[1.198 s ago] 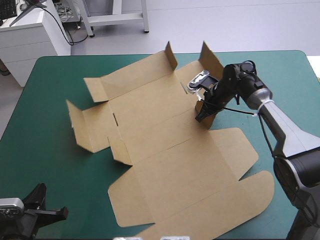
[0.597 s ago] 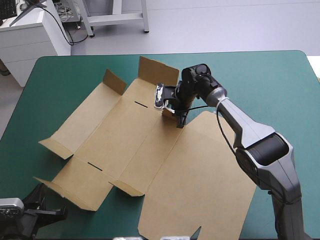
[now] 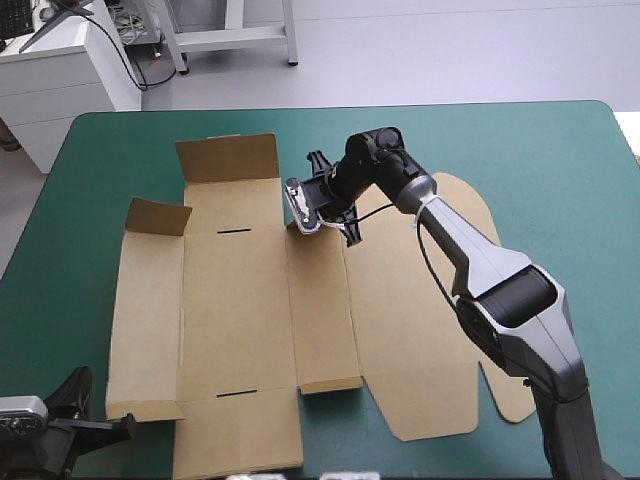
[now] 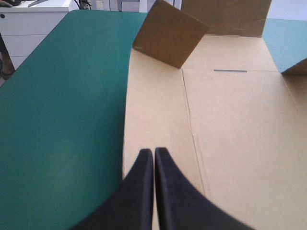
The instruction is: Fold the box
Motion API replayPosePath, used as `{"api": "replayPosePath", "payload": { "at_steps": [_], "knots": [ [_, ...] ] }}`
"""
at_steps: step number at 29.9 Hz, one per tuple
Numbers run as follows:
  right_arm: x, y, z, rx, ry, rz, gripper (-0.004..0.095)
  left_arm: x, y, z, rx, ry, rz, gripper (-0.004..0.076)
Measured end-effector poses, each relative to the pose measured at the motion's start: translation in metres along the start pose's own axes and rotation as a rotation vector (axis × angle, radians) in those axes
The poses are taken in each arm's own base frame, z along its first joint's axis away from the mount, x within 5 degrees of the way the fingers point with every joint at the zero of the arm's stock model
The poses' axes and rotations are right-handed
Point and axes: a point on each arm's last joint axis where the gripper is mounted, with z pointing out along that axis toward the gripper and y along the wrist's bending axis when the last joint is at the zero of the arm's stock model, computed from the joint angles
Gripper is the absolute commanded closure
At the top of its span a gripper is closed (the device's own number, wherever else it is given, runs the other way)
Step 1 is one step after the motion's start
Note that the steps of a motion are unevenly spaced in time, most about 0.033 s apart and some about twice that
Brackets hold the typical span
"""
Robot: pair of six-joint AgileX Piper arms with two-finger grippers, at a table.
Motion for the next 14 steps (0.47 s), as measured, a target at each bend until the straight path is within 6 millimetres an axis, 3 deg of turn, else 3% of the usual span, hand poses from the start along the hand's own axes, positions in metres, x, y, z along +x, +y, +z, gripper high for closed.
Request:
{"api": "replayPosePath", "payload": {
  "at_steps": [7, 14],
  "knots": [
    [0.004, 0.0, 0.015, 0.002, 0.003, 0.013, 0.0927, 0.0, 0.0, 0.0, 0.0, 0.0, 0.0, 0.0732],
    [0.01, -0.002, 0.027, 0.036, 0.038, 0.191, 0.0927, 0.0, 0.0, 0.0, 0.0, 0.0, 0.0, 0.0732]
  ]
}}
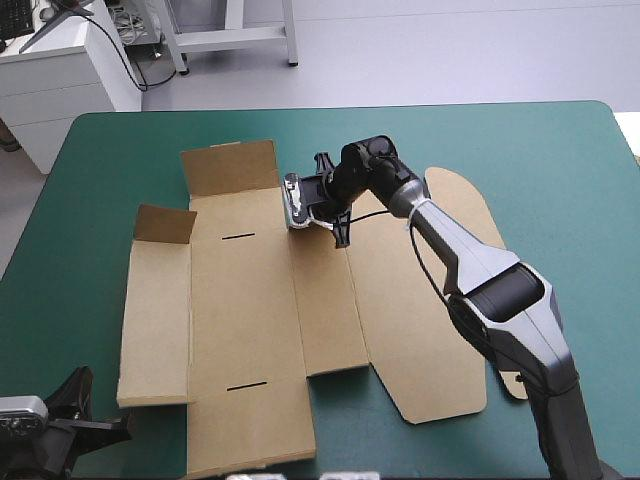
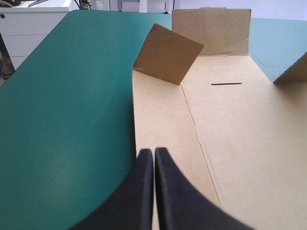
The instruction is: Fold the box
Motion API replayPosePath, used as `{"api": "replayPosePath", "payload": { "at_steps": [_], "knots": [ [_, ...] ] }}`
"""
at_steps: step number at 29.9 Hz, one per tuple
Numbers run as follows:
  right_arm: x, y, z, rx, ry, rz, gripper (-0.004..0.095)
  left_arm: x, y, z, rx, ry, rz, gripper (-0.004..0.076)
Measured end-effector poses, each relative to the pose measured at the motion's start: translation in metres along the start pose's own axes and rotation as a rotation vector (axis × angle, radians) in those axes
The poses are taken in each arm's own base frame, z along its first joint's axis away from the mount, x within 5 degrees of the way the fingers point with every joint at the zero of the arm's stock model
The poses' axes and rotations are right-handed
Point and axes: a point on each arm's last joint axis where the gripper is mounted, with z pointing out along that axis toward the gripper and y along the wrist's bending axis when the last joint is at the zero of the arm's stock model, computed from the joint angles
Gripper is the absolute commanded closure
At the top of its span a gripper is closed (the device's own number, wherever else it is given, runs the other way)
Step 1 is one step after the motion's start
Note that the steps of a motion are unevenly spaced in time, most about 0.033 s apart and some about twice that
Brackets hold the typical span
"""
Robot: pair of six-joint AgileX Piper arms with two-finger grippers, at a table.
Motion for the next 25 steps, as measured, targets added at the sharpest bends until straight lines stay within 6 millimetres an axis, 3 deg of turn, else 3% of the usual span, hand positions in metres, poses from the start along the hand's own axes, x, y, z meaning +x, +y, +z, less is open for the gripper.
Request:
{"api": "replayPosePath", "payload": {
  "at_steps": [9, 12, 15, 20, 22, 25],
  "knots": [
    [0.0052, -0.0052, 0.0036, 0.061, 0.045, 0.111, 0.0923, 0.0, 0.0, 0.0, 0.0, 0.0, 0.0, 0.0732],
    [0.0052, -0.0053, 0.0034, 0.062, 0.046, 0.117, 0.0861, 0.0, 0.0, 0.0, 0.0, 0.0, 0.0, 0.0732],
    [0.0052, -0.0054, 0.0034, 0.064, 0.045, 0.151, 0.0684, 0.0, 0.0, 0.0, 0.0, 0.0, 0.0, 0.0732],
    [0.006, -0.0059, 0.0052, 0.074, 0.045, 0.25, 0.0182, 0.0, 0.0, 0.0, 0.0, 0.0, 0.0, 0.0732],
    [0.0056, -0.0069, 0.0044, 0.081, 0.041, 0.289, 0.0066, 0.0, 0.0, 0.0, 0.0, 0.0, 0.0, 0.0732],
    [0.0043, -0.0104, 0.0, 0.098, 0.033, 0.341, 0.0041, 0.0, 0.0, 0.0, 0.0, 0.0, 0.0, 0.0732]
  ]
}}
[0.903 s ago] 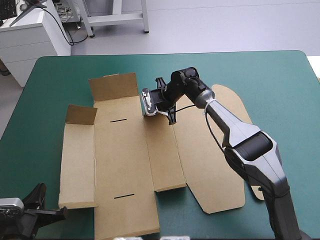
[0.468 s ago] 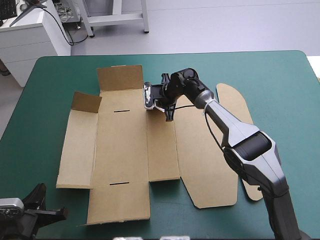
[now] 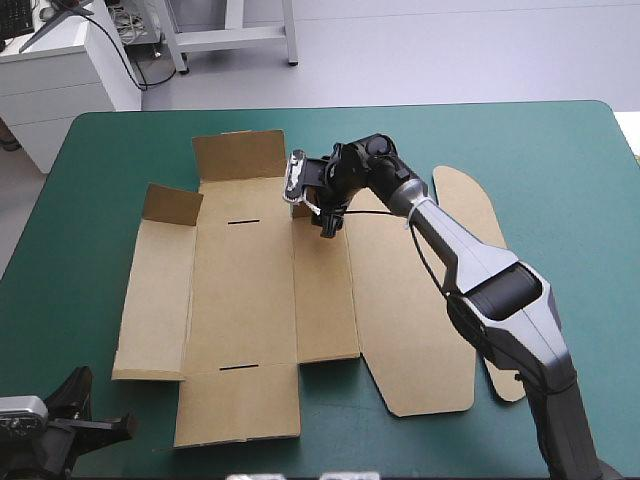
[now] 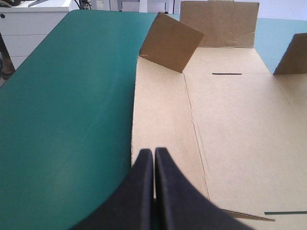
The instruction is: Fold the box
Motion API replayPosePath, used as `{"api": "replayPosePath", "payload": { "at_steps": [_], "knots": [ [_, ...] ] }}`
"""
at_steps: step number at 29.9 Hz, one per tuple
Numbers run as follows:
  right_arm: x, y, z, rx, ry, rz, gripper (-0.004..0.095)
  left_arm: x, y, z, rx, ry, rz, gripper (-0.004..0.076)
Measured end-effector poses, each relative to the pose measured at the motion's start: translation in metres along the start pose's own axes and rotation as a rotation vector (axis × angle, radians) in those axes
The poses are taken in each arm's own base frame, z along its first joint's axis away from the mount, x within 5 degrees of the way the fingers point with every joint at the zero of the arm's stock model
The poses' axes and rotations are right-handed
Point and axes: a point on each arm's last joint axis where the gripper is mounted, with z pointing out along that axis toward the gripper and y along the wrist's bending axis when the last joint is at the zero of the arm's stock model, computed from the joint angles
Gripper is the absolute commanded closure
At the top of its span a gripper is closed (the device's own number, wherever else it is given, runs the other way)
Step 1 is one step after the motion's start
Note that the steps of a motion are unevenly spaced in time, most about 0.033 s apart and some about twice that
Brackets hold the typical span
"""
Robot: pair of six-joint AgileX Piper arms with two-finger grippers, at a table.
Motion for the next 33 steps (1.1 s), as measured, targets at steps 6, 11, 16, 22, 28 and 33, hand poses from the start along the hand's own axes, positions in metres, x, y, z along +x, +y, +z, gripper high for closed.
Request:
{"api": "replayPosePath", "payload": {
  "at_steps": [6, 11, 16, 22, 28, 33],
  "knots": [
    [-0.009, -0.01, -0.029, 0.041, -0.008, 0.096, 0.0047, 0.0, 0.0, 0.0, 0.0, 0.0, 0.0, 0.0732],
    [-0.016, -0.013, -0.063, 0.031, 0.001, 0.156, 0.0058, 0.0, 0.0, 0.0, 0.0, 0.0, 0.001, 0.0732],
    [-0.013, -0.009, -0.07, -0.019, 0.055, 0.21, 0.0303, 0.0, 0.0, 0.0, 0.0, 0.0, 0.001, 0.0732],
    [-0.005, -0.013, -0.072, 0.017, 0.125, 0.361, 0.0902, 0.0, 0.0, 0.0, 0.0, 0.0, 0.001, 0.0732],
    [0.018, -0.029, -0.076, 0.042, 0.124, 0.657, 0.0908, 0.0, 0.0, 0.0, 0.0, 0.0, 0.001, 0.0699],
    [0.045, -0.052, -0.102, 0.015, 0.028, 0.872, 0.0908, 0.0, 0.0, 0.0, 0.0, 0.0, 0.001, 0.0526]
  ]
}}
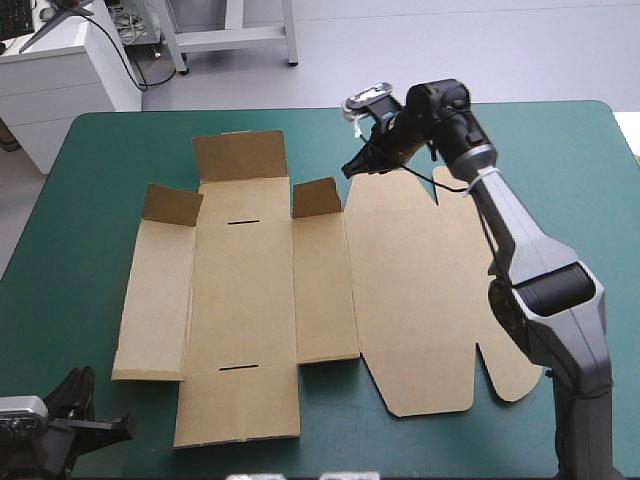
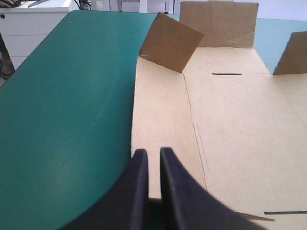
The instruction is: Fold the box
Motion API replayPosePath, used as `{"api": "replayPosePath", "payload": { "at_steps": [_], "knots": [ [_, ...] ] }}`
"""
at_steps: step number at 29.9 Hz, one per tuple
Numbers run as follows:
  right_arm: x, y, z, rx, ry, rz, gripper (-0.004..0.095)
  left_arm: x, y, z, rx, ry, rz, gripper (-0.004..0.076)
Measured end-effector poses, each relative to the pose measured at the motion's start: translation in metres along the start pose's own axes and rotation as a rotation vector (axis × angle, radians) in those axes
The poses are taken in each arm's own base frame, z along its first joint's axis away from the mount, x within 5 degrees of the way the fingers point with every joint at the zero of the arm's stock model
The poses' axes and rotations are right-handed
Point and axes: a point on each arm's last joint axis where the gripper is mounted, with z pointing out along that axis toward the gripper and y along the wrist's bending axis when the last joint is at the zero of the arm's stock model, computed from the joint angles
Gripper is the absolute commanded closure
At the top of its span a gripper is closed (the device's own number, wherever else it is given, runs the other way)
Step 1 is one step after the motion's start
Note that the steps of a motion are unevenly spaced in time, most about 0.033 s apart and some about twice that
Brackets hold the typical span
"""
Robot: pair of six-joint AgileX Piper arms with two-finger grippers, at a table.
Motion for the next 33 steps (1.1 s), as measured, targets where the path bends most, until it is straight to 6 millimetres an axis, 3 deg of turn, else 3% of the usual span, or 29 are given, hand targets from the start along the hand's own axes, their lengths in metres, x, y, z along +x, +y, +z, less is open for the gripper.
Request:
{"api": "replayPosePath", "payload": {
  "at_steps": [6, 11, 17, 20, 25, 30, 33],
  "knots": [
    [-0.001, -0.022, -0.052, 0.019, -0.1, 0.102, 0.0908, 0.0, 0.0, 0.0, -0.001, 0.0, 0.001, 0.026],
    [0.008, -0.02, -0.077, 0.06, -0.098, 0.096, 0.0908, 0.0, 0.002, 0.0, -0.022, -0.001, 0.021, 0.0241],
    [0.053, -0.026, -0.081, 0.081, 0.006, 0.127, 0.0908, -0.011, 0.003, 0.004, -0.033, -0.041, 0.035, 0.0241],
    [0.084, -0.03, -0.092, 0.114, -0.01, 0.162, 0.0908, -0.029, 0.002, 0.01, -0.034, -0.039, 0.041, 0.0241],
    [0.137, -0.029, -0.114, 0.187, -0.101, 0.229, 0.0908, -0.077, 0.0, 0.028, -0.035, 0.02, 0.079, 0.0242],
    [0.179, -0.011, -0.135, 0.214, -0.178, 0.262, 0.0908, -0.13, -0.003, 0.058, -0.036, 0.072, 0.087, 0.0243],
    [0.199, 0.001, -0.145, 0.216, -0.205, 0.264, 0.0908, -0.15, -0.003, 0.079, -0.037, 0.13, 0.086, 0.0244]
  ]
}}
